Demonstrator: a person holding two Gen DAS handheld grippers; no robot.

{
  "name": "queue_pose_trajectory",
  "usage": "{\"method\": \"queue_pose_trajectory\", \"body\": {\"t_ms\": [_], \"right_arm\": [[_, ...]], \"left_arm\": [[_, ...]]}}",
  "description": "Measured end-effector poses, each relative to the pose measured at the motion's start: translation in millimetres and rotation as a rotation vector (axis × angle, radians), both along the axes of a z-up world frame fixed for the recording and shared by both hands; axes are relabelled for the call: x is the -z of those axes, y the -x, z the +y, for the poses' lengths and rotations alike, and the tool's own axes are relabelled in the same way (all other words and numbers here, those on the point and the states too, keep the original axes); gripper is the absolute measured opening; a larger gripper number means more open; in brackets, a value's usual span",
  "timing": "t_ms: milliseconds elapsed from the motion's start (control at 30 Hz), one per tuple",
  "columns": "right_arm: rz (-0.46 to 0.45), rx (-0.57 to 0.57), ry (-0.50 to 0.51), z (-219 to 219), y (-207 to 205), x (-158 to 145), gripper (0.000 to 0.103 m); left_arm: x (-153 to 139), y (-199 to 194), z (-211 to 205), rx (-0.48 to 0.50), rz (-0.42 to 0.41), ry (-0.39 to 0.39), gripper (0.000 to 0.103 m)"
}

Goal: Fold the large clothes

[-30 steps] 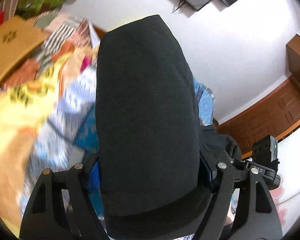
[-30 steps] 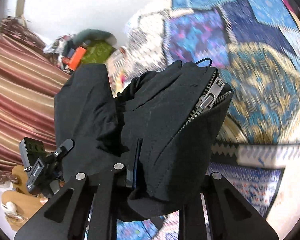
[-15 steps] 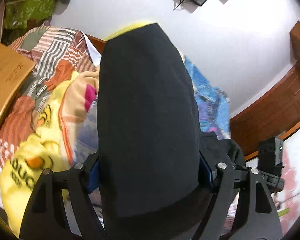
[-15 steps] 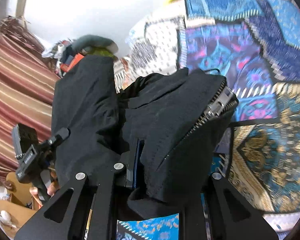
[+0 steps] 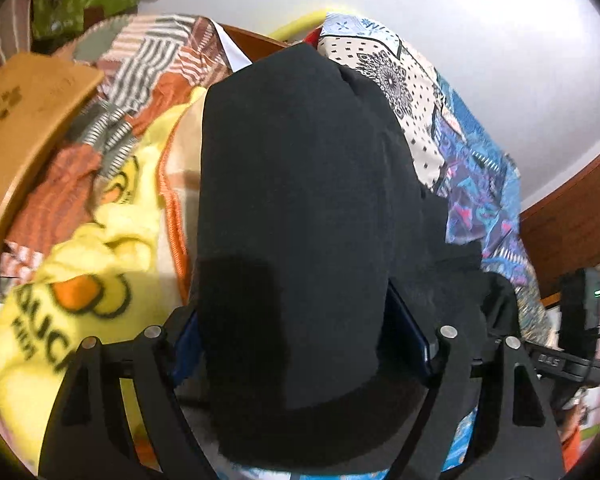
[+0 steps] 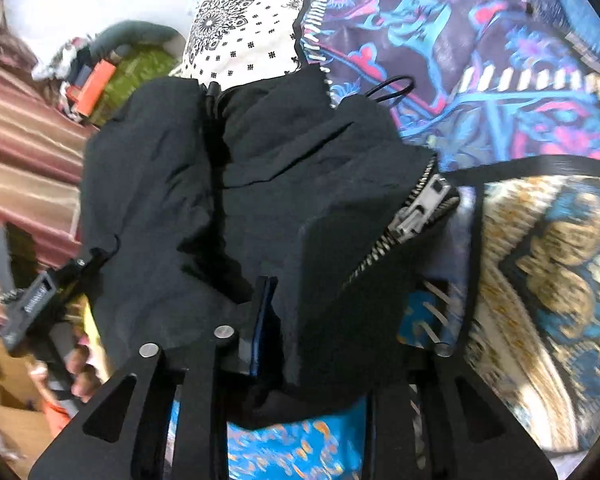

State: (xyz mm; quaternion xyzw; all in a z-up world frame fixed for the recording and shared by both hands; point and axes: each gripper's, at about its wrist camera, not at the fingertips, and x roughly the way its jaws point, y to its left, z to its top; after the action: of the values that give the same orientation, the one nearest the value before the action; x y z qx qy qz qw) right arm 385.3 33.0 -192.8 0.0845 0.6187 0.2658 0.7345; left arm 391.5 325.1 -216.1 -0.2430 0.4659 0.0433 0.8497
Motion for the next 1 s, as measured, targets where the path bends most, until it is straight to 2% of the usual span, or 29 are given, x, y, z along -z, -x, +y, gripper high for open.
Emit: {"method": "queue_pose_trajectory", "body": {"t_ms": [33,167,333,467,567,667,767,900,1000], "right_arm": [[-0.002,-0.004,0.010,-3.4,3.7,-3.2,0.030],[-0.022,0.024,0.008,-29.4,18.4,-26.6,0.042],[-0.112,0.053,-0.015,-54.4,39.9,-79.4,0.044],[-0.262,0.057,-0.047,-63.4,70.9,-143.5,0.043],[-0.366,0.055,-0.101,-66.2,96.6,-188.5,0.043],[-0.520,0.039,-0.161,-73.9,138.1,-244.8,0.043],[-0.669,0.020,-0.200,-75.5,180.8,-286.3,0.044],[-0.826,0.002,-0.264,-83.5,238.7,-322.0,0.044],[-0.899,-0.013,-0.304,-90.6,277.0,-333.5,0.044]], "left_arm": [[1.2,0.3,1.1,-0.002,0.005,-0.017,0.081],[-25.6,22.5,-4.3,-0.008,-0.019,-0.100,0.081],[-83.1,61.3,-19.1,-0.008,-0.095,-0.152,0.081],[-134.9,97.1,-43.8,0.010,-0.186,-0.219,0.081],[-182.6,134.4,-74.6,0.034,-0.285,-0.301,0.081],[-227.5,179.2,-106.3,0.043,-0.404,-0.394,0.081],[-261.5,224.1,-131.4,0.029,-0.512,-0.439,0.081],[-293.0,294.4,-164.9,-0.026,-0.661,-0.509,0.081],[-302.6,336.4,-185.0,-0.076,-0.736,-0.558,0.082]]}}
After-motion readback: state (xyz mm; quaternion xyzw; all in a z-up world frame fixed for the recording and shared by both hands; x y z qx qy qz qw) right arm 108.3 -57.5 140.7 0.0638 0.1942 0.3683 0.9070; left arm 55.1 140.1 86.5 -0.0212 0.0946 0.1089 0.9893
